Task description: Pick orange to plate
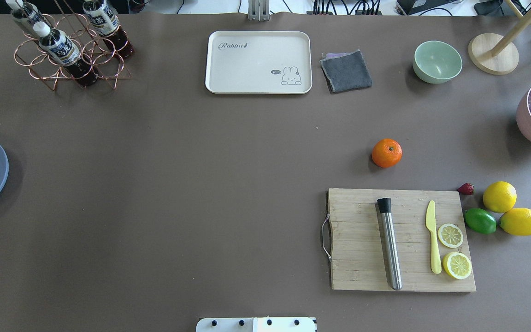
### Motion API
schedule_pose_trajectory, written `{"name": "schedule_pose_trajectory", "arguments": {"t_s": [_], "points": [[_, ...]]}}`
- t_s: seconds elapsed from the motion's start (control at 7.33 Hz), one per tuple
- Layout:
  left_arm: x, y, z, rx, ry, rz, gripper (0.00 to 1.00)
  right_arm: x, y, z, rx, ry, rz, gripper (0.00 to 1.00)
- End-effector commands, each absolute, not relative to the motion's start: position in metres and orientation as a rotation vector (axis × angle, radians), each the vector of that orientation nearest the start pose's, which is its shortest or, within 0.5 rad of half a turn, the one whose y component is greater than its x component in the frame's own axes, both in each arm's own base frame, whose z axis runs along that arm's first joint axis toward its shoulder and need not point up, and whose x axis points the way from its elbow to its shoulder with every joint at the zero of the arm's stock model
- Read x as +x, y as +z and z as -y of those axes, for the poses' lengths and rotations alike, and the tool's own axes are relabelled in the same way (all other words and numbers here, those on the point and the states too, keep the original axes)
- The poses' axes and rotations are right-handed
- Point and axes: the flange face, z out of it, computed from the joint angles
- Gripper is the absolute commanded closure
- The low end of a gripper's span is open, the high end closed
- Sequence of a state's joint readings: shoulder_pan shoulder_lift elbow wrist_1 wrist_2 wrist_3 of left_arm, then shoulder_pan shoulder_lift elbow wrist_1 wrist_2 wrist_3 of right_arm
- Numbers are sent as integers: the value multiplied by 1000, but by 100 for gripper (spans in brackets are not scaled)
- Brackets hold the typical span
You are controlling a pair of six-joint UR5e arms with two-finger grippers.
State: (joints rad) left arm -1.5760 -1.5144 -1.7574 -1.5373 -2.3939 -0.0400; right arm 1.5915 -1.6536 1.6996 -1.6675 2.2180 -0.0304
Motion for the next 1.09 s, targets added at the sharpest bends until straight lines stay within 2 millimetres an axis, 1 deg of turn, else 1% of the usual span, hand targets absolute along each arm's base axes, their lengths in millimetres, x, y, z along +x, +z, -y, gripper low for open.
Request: {"name": "schedule_pose_trajectory", "arguments": {"t_s": [0.0, 0.14, 0.41, 0.55, 0.82, 0.95], "points": [[-65, 588, 470, 129, 14, -822, 2, 70, 649, 453, -31, -27, 649, 0], [-65, 592, 469, 144, 21, -824, 2, 68, 646, 454, -29, -35, 648, 0], [-65, 584, 470, 167, 31, -824, 2, 67, 646, 455, -31, -33, 648, 0], [-65, 581, 472, 202, 46, -823, 2, 67, 634, 465, -4, -42, 647, 0], [-65, 583, 472, 211, 50, -821, 2, 67, 623, 476, 19, -53, 643, 0], [-66, 577, 475, 224, 54, -822, 2, 67, 623, 477, 19, -51, 646, 0]]}}
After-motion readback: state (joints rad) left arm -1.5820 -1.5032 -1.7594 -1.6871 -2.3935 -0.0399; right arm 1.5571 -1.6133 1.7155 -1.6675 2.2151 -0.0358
